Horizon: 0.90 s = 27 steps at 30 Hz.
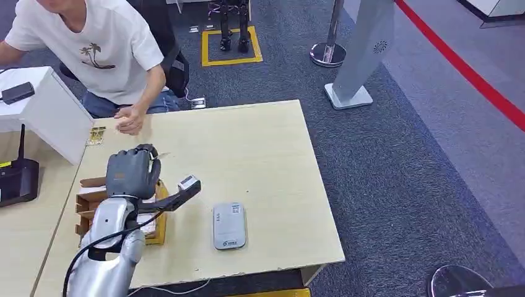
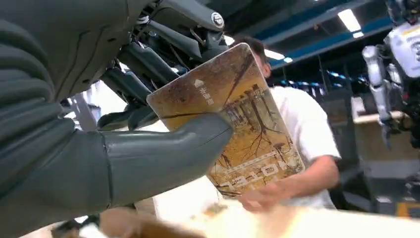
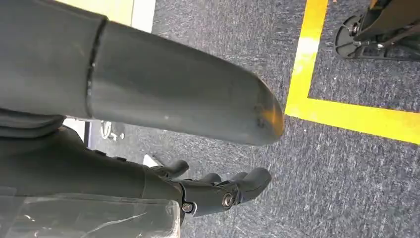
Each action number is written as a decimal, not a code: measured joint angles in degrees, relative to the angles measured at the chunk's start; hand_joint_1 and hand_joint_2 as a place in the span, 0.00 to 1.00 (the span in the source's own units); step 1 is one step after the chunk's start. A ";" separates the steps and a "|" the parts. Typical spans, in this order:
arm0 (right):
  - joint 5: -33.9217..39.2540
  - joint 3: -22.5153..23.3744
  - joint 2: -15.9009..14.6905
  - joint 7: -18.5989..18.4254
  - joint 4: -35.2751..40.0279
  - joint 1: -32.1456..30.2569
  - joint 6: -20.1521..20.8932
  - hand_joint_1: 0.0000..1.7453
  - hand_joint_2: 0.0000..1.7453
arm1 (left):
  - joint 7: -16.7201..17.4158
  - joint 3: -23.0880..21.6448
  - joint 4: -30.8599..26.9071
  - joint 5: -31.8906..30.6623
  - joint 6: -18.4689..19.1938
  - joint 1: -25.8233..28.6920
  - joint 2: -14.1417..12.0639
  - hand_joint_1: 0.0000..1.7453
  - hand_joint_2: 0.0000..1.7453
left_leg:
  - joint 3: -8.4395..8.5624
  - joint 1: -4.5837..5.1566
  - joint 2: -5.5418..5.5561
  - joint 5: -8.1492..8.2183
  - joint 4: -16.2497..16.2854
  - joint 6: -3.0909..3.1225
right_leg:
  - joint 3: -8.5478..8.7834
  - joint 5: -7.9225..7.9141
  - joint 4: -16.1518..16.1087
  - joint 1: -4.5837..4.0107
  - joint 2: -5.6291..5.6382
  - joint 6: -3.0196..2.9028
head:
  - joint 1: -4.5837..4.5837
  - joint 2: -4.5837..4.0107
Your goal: Pass the card to the sensor for recognition and then transmit it.
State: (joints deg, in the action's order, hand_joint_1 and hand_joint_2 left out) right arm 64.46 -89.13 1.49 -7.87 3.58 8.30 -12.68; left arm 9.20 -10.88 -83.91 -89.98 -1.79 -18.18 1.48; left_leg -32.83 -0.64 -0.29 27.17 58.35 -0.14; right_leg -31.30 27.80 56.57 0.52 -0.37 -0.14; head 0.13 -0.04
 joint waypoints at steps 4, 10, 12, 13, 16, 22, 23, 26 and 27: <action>0.18 0.00 0.00 0.00 0.04 -0.01 0.00 0.00 0.00 | 2.36 0.20 0.00 -0.04 1.77 -4.86 -3.41 1.00 1.00 | 0.01 -0.01 0.00 -0.01 0.00 -0.01 | 0.00 -0.01 0.01 0.00 0.01 -0.01 | -0.02 0.00; 0.15 0.00 0.04 0.00 0.20 -0.02 0.07 0.00 0.00 | 5.20 0.26 0.90 -0.04 4.89 -12.46 -9.99 1.00 1.00 | 0.01 -0.02 -0.02 -0.04 0.00 -0.06 | -0.03 -0.04 0.03 -0.01 0.03 -0.04 | -0.02 0.00; 0.15 0.00 0.07 0.02 0.22 0.00 0.04 0.00 0.00 | 6.14 0.26 1.88 -0.04 5.09 -14.32 -11.72 1.00 1.00 | 0.01 -0.02 -0.02 -0.04 0.00 -0.06 | -0.04 -0.03 0.03 -0.01 0.04 -0.05 | -0.02 0.00; 0.17 0.00 0.07 0.02 0.24 0.00 0.02 0.00 0.00 | 6.47 0.28 2.60 -0.04 5.31 -15.24 -12.69 1.00 1.00 | 0.01 -0.02 -0.02 -0.04 0.00 -0.06 | -0.04 -0.03 0.03 -0.01 0.04 -0.05 | 0.00 0.00; 0.35 0.00 0.07 0.15 0.24 -0.01 -0.04 0.00 0.00 | 6.77 0.81 3.67 -0.04 5.57 -16.70 -14.25 1.00 1.00 | 0.00 -0.01 -0.02 -0.04 0.00 -0.06 | -0.04 -0.03 0.03 -0.01 0.05 -0.04 | -0.02 0.00; 1.05 0.00 0.09 0.20 0.26 0.01 -0.02 0.00 0.00 | 6.77 1.51 5.49 -0.04 5.64 -17.72 -15.84 1.00 1.00 | 0.00 0.00 -0.02 -0.04 0.00 -0.06 | -0.03 -0.03 0.02 0.00 0.04 -0.04 | 0.00 0.00; 1.09 0.00 0.09 0.20 0.26 0.03 -0.04 0.00 0.00 | 6.77 1.53 5.66 -0.04 5.64 -17.71 -15.97 1.00 1.00 | 0.00 0.00 -0.02 -0.04 0.00 -0.06 | -0.03 -0.03 0.02 0.00 0.04 -0.04 | 0.00 0.00; 1.14 0.00 0.09 0.20 0.28 0.04 -0.07 0.00 0.00 | 6.77 1.55 6.14 -0.04 5.64 -17.70 -16.13 1.00 1.00 | 0.00 0.00 -0.01 -0.04 0.00 -0.06 | -0.02 -0.04 0.02 0.00 0.04 -0.04 | 0.00 0.00; 1.18 0.00 0.09 0.22 0.31 0.04 -0.09 0.00 0.00 | 6.77 1.57 6.27 -0.04 5.64 -17.70 -16.13 1.00 1.00 | 0.00 0.00 -0.02 -0.04 0.00 -0.06 | -0.02 -0.04 0.02 0.00 0.04 -0.04 | 0.00 0.00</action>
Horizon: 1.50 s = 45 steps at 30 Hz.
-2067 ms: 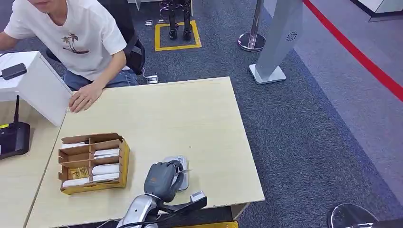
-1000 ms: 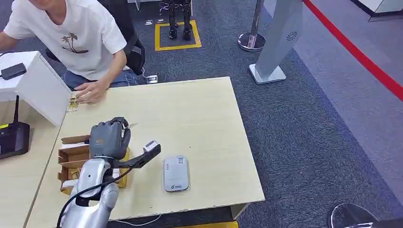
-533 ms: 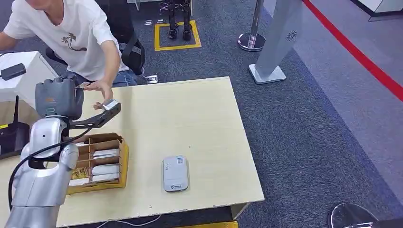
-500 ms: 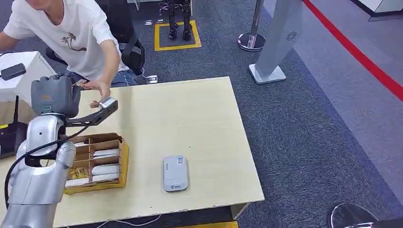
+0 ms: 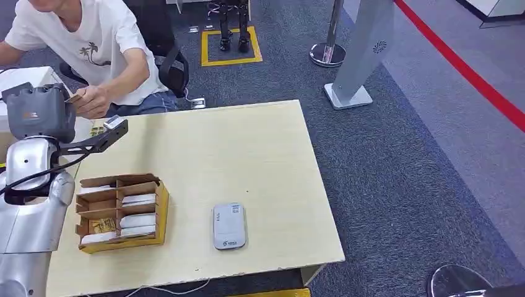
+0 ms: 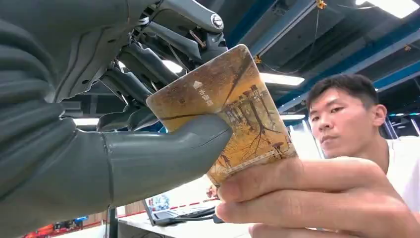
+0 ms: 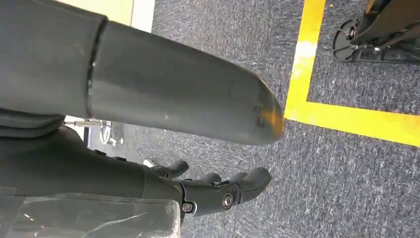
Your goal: Pass the card to the sensor for recognition and then transmit it.
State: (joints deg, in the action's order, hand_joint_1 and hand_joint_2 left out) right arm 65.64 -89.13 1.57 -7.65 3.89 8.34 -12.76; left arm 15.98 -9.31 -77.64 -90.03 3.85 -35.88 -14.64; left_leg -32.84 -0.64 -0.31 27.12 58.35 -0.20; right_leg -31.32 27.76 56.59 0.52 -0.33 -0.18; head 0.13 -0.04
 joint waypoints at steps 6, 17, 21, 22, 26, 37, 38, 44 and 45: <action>0.17 0.00 0.04 0.07 0.00 0.01 -0.02 0.00 0.00 | -0.11 0.07 0.41 0.00 -0.11 0.14 0.02 1.00 1.00 | 0.00 0.00 0.00 0.00 0.00 0.00 | -0.01 0.00 0.00 0.00 0.00 0.00 | 0.00 0.00; 0.87 0.00 0.07 -0.02 0.00 0.01 -0.02 0.00 0.00 | -0.07 0.33 0.33 -0.02 -0.76 1.23 0.50 0.00 0.00 | 0.00 0.00 0.01 0.00 0.00 0.00 | 0.00 0.00 0.00 0.00 0.00 0.00 | 0.00 0.00; 1.03 0.00 0.07 -0.02 0.00 0.00 -0.04 0.00 0.00 | -0.68 0.35 -0.35 -0.02 0.33 1.47 0.72 0.00 0.00 | 0.00 0.00 0.01 0.00 0.00 0.00 | 0.00 -0.01 0.00 0.00 0.00 0.00 | 0.00 0.00; 1.05 0.00 0.07 -0.02 0.00 0.01 -0.04 0.00 0.00 | -0.87 0.35 -0.61 -0.02 0.46 1.61 0.77 0.00 0.00 | 0.00 0.00 0.00 0.00 0.00 0.00 | 0.00 -0.01 0.00 0.00 0.00 0.00 | 0.00 0.00; 1.71 0.00 0.07 -0.02 0.00 0.00 -0.20 0.00 0.00 | -2.45 0.37 -2.08 -0.02 1.05 2.78 1.01 0.00 1.00 | 0.00 0.00 0.00 0.00 0.00 0.00 | -0.01 0.00 0.00 0.00 0.00 0.00 | -0.02 0.00; 3.69 0.00 0.07 0.15 0.00 0.01 -0.28 0.00 0.00 | -12.33 2.10 -8.59 1.64 4.70 10.11 5.03 0.00 1.00 | 0.00 0.01 -0.01 0.01 0.00 0.00 | 0.00 0.00 -0.01 0.01 0.00 0.00 | -0.02 0.00; 4.04 0.00 0.07 0.24 0.00 0.00 -0.31 0.00 0.00 | -13.14 2.19 -9.25 2.45 4.90 11.18 5.33 0.00 1.00 | 0.00 0.01 -0.01 0.01 0.00 0.00 | 0.00 0.00 -0.01 0.01 0.01 0.00 | 0.00 0.00; 6.08 0.00 0.07 0.66 -0.02 -0.06 -1.03 0.00 0.00 | -16.31 2.21 -15.95 13.32 4.81 20.09 6.62 0.00 1.00 | 0.00 0.00 -0.04 0.05 0.00 0.01 | -0.05 0.03 -0.03 0.01 0.06 0.02 | 0.00 0.00; 6.34 0.00 0.07 0.66 -0.02 -0.09 -1.05 0.00 0.00 | -16.31 2.21 -16.88 14.19 4.76 21.48 6.73 0.00 1.00 | -0.01 0.00 -0.04 0.06 0.00 0.03 | -0.05 0.03 -0.03 0.01 0.06 0.02 | -0.02 0.00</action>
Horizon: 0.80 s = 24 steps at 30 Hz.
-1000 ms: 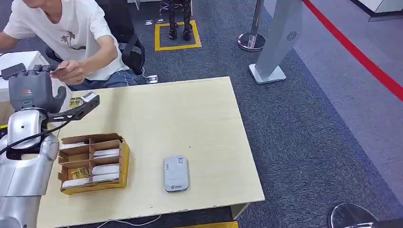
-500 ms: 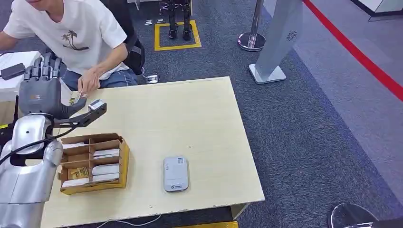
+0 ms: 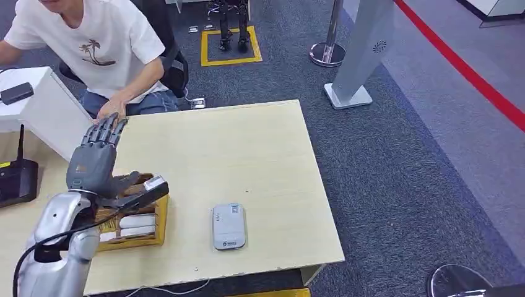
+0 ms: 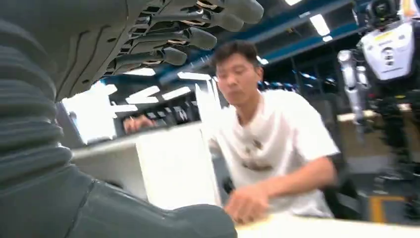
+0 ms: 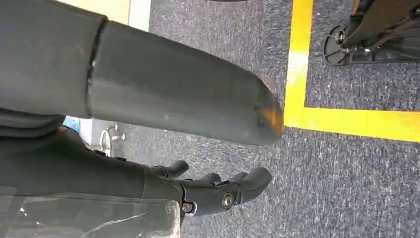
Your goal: Pass the card to the sensor for recognition and then transmit it.
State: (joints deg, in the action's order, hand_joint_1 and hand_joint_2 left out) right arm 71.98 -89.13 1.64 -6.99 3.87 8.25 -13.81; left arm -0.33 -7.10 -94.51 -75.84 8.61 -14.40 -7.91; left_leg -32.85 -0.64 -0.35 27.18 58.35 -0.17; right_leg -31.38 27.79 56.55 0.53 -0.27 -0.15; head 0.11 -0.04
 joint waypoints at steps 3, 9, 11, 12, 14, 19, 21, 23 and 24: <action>0.02 0.00 0.00 0.07 -0.02 0.01 0.00 0.00 0.00 | 0.00 0.00 -2.18 0.81 -0.07 2.54 0.20 0.00 1.00 | -0.01 0.00 0.01 0.00 0.00 0.00 | 0.01 0.01 0.00 0.00 -0.02 0.01 | 0.02 0.00; 0.91 0.00 0.00 0.37 -0.09 -0.04 -0.17 0.00 0.00 | -0.94 0.00 -5.87 4.78 -1.50 7.26 0.74 0.00 1.00 | 0.01 0.00 -0.02 0.00 -0.01 0.00 | 0.03 0.00 0.01 0.00 0.02 0.01 | 0.00 0.00; 1.29 0.00 0.00 0.46 -0.09 -0.07 -0.18 0.00 0.00 | -1.47 0.00 -7.58 7.04 -2.95 9.65 1.55 0.00 1.00 | 0.01 0.01 -0.01 0.00 -0.01 0.01 | 0.03 0.01 0.00 0.00 0.01 0.01 | 0.00 0.00; 1.50 0.00 0.00 0.54 -0.09 -0.06 -0.18 0.00 0.00 | -1.86 0.00 -8.49 8.27 -3.60 10.78 2.13 0.00 1.00 | 0.00 0.01 0.00 0.01 -0.01 0.01 | 0.03 0.02 -0.01 0.00 -0.01 0.03 | 0.02 0.00; 1.81 0.00 0.00 0.68 -0.09 -0.05 -0.18 0.00 0.00 | -2.47 -0.02 -10.15 10.48 -4.04 12.84 3.19 0.00 1.00 | -0.01 0.01 0.00 0.02 -0.01 0.03 | 0.03 0.02 -0.03 0.00 -0.01 0.04 | 0.02 0.00; 1.90 0.00 0.00 0.96 -0.15 -0.07 -0.17 0.00 0.00 | -3.54 0.00 -12.45 14.57 -3.80 16.28 4.37 0.00 1.00 | -0.01 0.01 0.01 0.02 -0.01 0.03 | 0.04 0.02 -0.04 0.00 -0.01 0.04 | 0.00 0.00; 2.08 0.00 0.00 0.96 -0.15 -0.12 -0.17 0.00 0.00 | -4.18 0.00 -13.26 16.52 -3.80 17.92 4.74 0.00 1.00 | 0.00 0.01 0.00 0.02 -0.01 0.03 | 0.03 0.02 -0.04 0.00 0.00 0.04 | 0.00 0.00; 2.08 0.00 0.00 0.96 -0.17 -0.13 -0.18 0.00 0.00 | -4.39 0.00 -13.81 17.07 -3.82 19.06 5.09 0.00 1.00 | 0.00 0.00 0.01 0.02 -0.01 0.03 | 0.03 0.02 -0.03 0.00 -0.03 0.04 | 0.00 0.00; 2.08 0.00 0.00 0.96 -0.17 -0.12 -0.18 0.00 0.00 | -4.46 -0.02 -14.03 17.18 -3.82 19.44 5.20 0.00 1.00 | 0.00 0.00 0.01 0.02 -0.01 0.03 | 0.03 0.02 -0.03 0.00 -0.03 0.04 | 0.00 0.00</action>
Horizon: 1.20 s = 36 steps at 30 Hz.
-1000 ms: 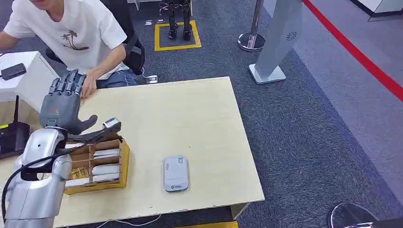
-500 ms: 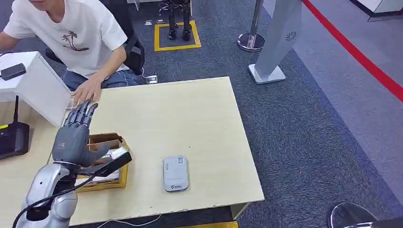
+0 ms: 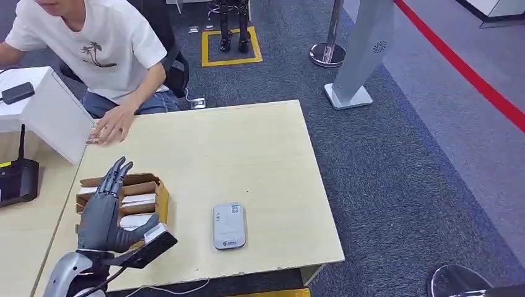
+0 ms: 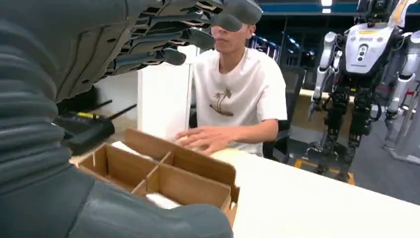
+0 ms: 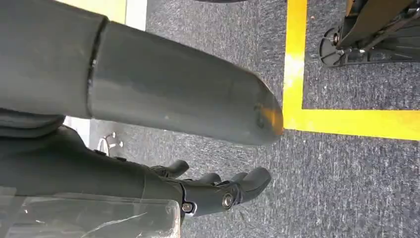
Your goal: Pass the card to the sensor for recognition and then transmit it.
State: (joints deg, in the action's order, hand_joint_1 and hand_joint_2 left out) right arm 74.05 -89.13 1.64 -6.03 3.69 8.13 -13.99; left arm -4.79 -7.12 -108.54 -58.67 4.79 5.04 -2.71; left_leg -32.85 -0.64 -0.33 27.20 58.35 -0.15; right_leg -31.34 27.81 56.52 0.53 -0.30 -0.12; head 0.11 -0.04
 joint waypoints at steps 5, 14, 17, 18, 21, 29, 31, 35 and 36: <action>0.09 0.00 0.00 0.07 0.00 -0.02 -0.09 0.00 0.00 | -0.13 0.02 -0.77 0.02 -0.09 1.35 0.22 0.00 1.00 | 0.00 0.00 0.00 0.00 0.00 0.00 | 0.00 0.00 0.01 0.00 0.01 0.00 | 0.02 0.00; 1.20 0.00 0.00 0.13 -0.02 -0.13 -0.15 0.00 0.00 | 5.04 -0.02 -2.97 -10.78 -0.48 7.20 -6.31 0.00 1.00 | 0.00 -0.03 -0.01 0.01 -0.02 -0.01 | -0.03 0.04 0.00 0.00 0.02 -0.04 | 0.02 0.00; 1.42 0.00 0.00 0.09 -0.04 -0.12 -0.26 0.00 0.00 | 8.03 -0.07 -3.52 -17.65 -0.15 8.51 -10.74 0.00 1.00 | 0.00 -0.04 0.00 0.00 -0.03 -0.01 | -0.02 0.05 0.01 -0.01 -0.01 -0.05 | 0.02 0.00; 1.46 0.00 0.00 0.09 -0.04 -0.12 -0.28 0.00 0.00 | 8.53 -0.09 -3.61 -19.04 0.13 8.69 -11.94 0.00 1.00 | 0.00 -0.05 0.00 0.00 -0.03 -0.01 | -0.02 0.05 0.02 -0.01 -0.01 -0.05 | 0.02 0.00; 1.46 0.00 0.00 0.22 -0.07 -0.11 -0.35 0.00 0.00 | 10.14 -0.09 -3.78 -24.40 1.51 8.93 -15.79 0.00 1.00 | 0.00 -0.05 0.00 -0.01 -0.03 -0.02 | -0.01 0.05 0.03 -0.02 -0.01 -0.06 | 0.02 0.00; 0.63 0.00 0.00 0.22 -0.07 -0.09 -0.35 0.00 0.00 | 10.67 -0.18 -3.78 -25.81 2.49 8.85 -20.37 0.00 1.00 | 0.01 0.00 0.00 -0.01 -0.03 -0.01 | 0.02 0.04 0.02 -0.01 0.00 -0.05 | 0.02 0.00; 0.48 0.00 0.00 0.11 -0.04 -0.09 -0.35 0.00 0.00 | 10.67 -0.18 -3.78 -25.18 2.97 8.84 -20.54 0.00 1.00 | 0.01 0.00 0.00 0.00 -0.03 -0.01 | 0.01 0.04 0.01 -0.01 0.00 -0.05 | 0.02 0.00; -0.35 0.00 0.00 0.04 -0.05 -0.08 -0.33 0.00 0.00 | 9.86 -0.18 -3.76 -21.88 4.26 8.71 -20.63 0.00 1.00 | 0.00 -0.01 0.00 0.00 -0.03 -0.01 | 0.00 0.04 0.00 -0.01 0.00 -0.05 | 0.02 0.00; -0.42 0.00 0.00 0.04 -0.07 -0.06 -0.33 0.00 0.00 | 9.69 -0.18 -3.70 -21.20 4.54 8.59 -20.61 0.00 1.00 | 0.00 -0.01 0.00 0.00 -0.03 -0.01 | 0.00 0.04 0.00 -0.01 0.00 -0.05 | 0.00 0.00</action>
State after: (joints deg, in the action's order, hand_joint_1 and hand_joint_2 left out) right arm 73.64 -89.13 1.64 -5.99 3.63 8.07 -14.32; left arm 4.90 -7.30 -112.24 -79.87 9.33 13.63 -23.32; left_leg -32.85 -0.65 -0.33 27.20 58.32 -0.16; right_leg -31.34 27.85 56.52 0.52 -0.30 -0.16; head 0.11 -0.04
